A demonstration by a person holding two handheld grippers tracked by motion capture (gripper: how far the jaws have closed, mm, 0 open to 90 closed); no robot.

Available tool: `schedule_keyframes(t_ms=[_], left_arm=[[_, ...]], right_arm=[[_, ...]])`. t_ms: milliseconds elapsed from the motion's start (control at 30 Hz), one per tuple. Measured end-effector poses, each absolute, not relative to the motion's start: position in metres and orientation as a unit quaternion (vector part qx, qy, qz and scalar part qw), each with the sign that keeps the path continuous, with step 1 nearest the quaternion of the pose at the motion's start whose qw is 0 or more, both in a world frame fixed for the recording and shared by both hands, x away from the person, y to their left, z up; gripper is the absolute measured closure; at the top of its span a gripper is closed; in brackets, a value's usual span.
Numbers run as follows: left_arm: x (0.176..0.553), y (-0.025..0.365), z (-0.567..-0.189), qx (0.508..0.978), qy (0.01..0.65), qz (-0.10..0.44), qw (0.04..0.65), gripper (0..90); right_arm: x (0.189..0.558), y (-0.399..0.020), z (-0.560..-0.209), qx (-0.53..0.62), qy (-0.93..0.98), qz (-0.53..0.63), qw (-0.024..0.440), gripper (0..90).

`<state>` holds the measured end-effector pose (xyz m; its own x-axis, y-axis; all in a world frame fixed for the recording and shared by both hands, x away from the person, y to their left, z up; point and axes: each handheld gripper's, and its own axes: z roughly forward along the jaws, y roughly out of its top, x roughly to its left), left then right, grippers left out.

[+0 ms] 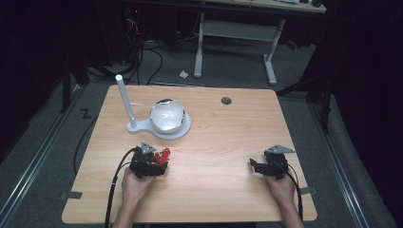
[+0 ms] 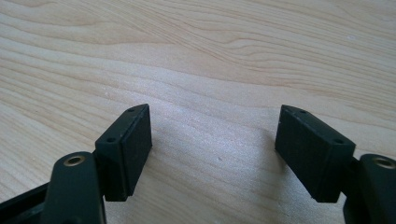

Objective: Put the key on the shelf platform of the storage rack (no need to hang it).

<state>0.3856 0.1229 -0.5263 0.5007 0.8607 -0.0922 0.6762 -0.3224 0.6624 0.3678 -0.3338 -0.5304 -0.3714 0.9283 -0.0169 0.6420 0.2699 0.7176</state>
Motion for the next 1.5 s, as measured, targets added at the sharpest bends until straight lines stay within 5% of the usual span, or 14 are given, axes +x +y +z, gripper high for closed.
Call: schedule_keyframes(t_ms=[267,333,1500], left_arm=[[0.388,0.124,-0.526,0.806,0.465,0.153,0.331,28.6],[0.386,0.123,-0.525,0.807,0.461,0.158,0.332,40.2],[0.376,0.132,-0.507,0.796,0.463,0.143,0.364,42.9]], right_arm=[[0.368,-0.334,-0.530,0.514,0.764,0.318,0.225,27.2],[0.368,-0.334,-0.530,0.514,0.764,0.318,0.225,27.2],[0.368,-0.334,-0.530,0.514,0.764,0.318,0.225,27.2]])
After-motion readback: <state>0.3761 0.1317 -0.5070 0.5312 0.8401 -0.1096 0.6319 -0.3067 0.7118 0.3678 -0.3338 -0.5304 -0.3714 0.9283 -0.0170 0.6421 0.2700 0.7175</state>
